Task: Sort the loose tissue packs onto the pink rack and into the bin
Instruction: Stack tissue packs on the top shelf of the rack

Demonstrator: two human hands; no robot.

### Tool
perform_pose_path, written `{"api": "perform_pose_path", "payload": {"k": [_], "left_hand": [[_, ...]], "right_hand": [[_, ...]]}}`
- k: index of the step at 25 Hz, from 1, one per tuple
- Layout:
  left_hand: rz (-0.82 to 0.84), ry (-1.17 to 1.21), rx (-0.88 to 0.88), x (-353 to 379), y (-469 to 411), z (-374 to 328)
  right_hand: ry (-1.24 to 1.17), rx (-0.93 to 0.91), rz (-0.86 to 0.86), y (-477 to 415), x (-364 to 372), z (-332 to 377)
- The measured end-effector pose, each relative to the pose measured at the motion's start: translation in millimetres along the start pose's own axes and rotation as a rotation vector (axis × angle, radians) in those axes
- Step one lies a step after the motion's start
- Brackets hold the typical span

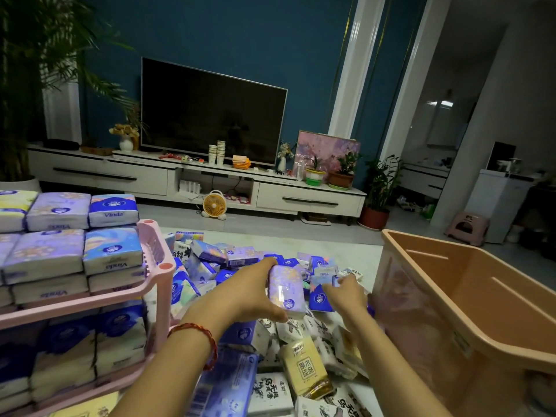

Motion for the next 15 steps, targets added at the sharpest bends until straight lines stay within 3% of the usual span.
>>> {"api": "perform_pose_path", "payload": {"k": [2, 5, 12, 15], "left_hand": [[-0.02, 0.0, 0.024, -4, 2, -3], [-0.05, 0.02, 0.043, -12, 4, -7], [-0.126, 0.015, 0.094, -32, 29, -23], [-0.203, -0.009, 0.106, -58, 54, -30]], "right_hand": [[0.014, 0.135, 0.042, -8, 10, -26], [-0.045, 0.157, 0.101, -17, 25, -38], [0.096, -0.019, 0.061, -7, 24, -27], [-0.062, -0.096, -0.04, 10, 4, -3]]}}
Point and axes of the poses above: each hand's wrist, its own y-axis away from the middle knuckle, its own x-axis out of the palm, z = x × y, the point moved 6 cm from there along -y, towards the middle knuckle, and after that the axes turned 14 degrees about z, right-handed, at the moved point
